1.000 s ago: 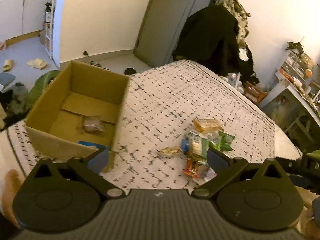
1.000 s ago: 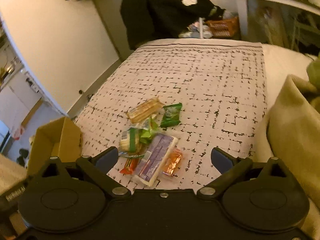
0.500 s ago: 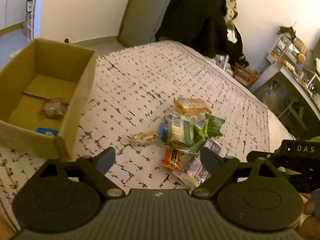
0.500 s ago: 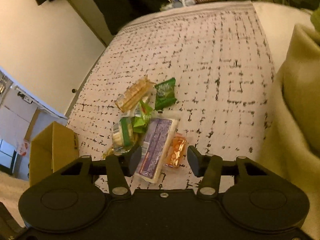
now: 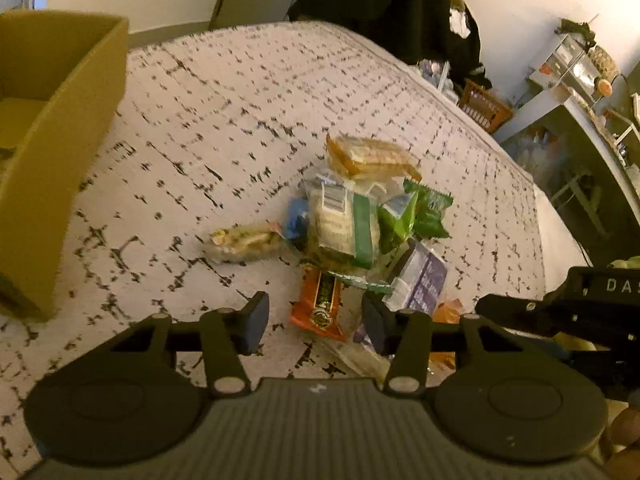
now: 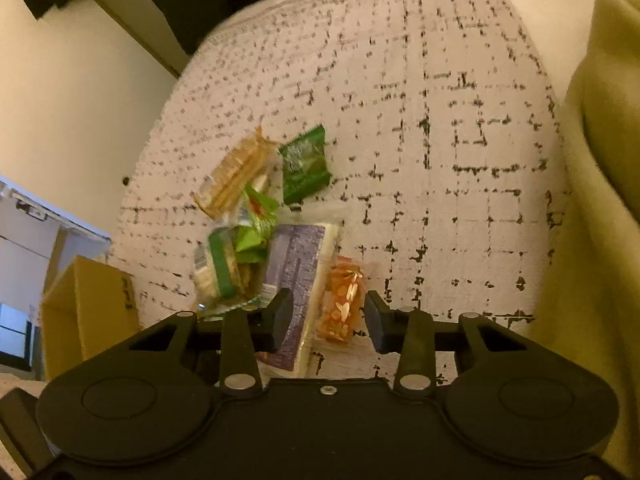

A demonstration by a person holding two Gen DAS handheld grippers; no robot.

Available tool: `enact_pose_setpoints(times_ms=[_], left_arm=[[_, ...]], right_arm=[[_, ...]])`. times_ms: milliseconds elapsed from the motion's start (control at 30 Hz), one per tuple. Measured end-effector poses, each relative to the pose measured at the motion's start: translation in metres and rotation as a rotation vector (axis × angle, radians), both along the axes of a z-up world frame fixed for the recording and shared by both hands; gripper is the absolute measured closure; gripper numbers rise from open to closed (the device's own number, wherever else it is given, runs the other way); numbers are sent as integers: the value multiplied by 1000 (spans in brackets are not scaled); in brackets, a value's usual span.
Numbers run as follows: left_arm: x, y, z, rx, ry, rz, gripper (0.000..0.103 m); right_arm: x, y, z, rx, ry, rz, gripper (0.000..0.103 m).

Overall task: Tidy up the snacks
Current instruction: 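Grasp the red snack bar with the left tool while the right tool grasps the orange packet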

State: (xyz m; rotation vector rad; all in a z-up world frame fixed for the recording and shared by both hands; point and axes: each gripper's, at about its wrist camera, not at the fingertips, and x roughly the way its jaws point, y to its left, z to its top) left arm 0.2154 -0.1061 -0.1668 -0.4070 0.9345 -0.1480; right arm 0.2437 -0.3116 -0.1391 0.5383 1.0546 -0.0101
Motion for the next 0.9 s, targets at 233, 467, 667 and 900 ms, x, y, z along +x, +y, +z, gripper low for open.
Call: enact_pose_setpoints(times_ms=[233, 467, 667, 900], left_arm=[[12, -6, -11, 20, 15, -8, 54], [18, -25, -11, 174, 52, -64, 68], [11, -18, -6, 187, 81, -30, 81], [-12, -13, 14, 193, 53, -17, 84]], right_arm=[[10, 12, -18, -40, 46, 20, 64], [12, 14, -21, -68, 40, 52, 77], [3, 20, -15, -97, 8, 82, 83], [-11, 21, 6, -70, -79, 83, 84]])
